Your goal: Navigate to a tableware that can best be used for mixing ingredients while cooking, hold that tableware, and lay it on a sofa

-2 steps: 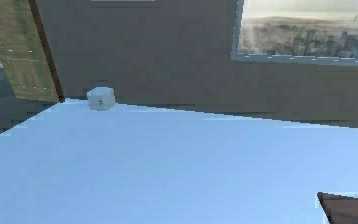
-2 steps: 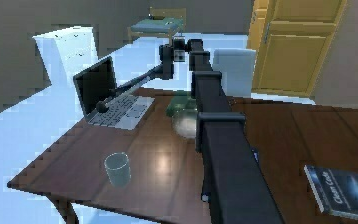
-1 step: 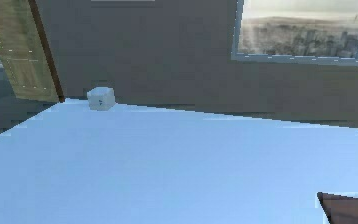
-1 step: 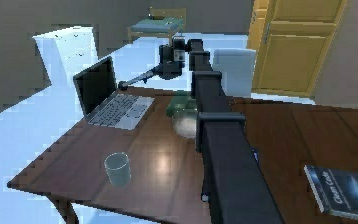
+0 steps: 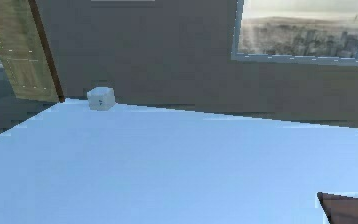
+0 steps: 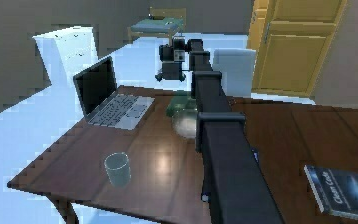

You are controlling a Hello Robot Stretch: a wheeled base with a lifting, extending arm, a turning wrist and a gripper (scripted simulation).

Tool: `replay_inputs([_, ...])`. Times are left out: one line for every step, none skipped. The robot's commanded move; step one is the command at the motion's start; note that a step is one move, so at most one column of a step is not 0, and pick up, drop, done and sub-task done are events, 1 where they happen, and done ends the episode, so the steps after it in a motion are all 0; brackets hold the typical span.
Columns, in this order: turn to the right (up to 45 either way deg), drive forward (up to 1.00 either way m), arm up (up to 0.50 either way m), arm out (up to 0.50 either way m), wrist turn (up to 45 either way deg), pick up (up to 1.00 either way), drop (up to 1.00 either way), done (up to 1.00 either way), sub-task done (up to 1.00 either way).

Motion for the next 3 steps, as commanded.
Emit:
replay_inputs([0.0,0.00,0.00,0.00,33.0,0.00,0.00,0.00,0.00])
replay_inputs([0.0,0.00,-0.28,0.00,0.0,0.00,0.00,0.00,0.00])
replay_inputs([0.0,0.00,0.00,0.00,0.0,1.00,0.00,0.00,0.00])
